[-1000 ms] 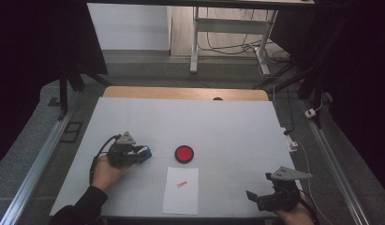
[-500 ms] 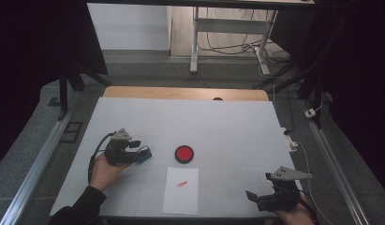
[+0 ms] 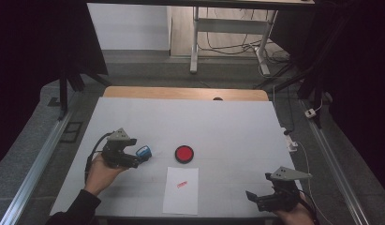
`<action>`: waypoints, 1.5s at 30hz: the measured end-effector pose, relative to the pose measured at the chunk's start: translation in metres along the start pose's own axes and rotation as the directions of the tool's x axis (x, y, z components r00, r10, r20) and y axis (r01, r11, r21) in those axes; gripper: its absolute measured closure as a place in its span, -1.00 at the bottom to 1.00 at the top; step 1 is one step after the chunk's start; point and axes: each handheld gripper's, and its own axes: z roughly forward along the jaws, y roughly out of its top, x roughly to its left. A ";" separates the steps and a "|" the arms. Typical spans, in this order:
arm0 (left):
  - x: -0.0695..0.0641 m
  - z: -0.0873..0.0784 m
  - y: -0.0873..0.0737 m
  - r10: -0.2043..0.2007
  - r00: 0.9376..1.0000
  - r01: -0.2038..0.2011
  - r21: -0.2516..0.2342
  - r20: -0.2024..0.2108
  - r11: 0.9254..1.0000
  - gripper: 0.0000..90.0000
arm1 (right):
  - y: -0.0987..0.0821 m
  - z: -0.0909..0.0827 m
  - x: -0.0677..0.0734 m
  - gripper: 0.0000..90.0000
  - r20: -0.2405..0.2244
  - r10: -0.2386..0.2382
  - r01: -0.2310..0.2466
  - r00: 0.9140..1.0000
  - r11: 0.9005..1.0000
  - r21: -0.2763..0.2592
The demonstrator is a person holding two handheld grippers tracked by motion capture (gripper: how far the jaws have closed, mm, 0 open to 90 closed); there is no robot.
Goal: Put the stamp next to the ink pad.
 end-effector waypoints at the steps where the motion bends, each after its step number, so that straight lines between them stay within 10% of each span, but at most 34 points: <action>1: -0.002 -0.001 0.000 -0.004 1.000 0.004 -0.003 0.006 1.000 -0.82 | 0.000 0.000 0.000 -1.00 0.000 0.000 0.000 1.000 1.000 -0.001; 26: -0.029 -0.048 -0.021 -0.044 0.998 0.048 -0.077 0.053 0.996 -1.00 | 0.000 0.000 0.001 -1.00 -0.004 -0.001 0.001 1.000 1.000 0.003; 45: -0.045 -0.081 -0.064 -0.081 0.997 0.082 -0.068 0.014 0.994 -1.00 | 0.000 0.001 0.001 -1.00 -0.005 -0.001 0.001 1.000 1.000 0.008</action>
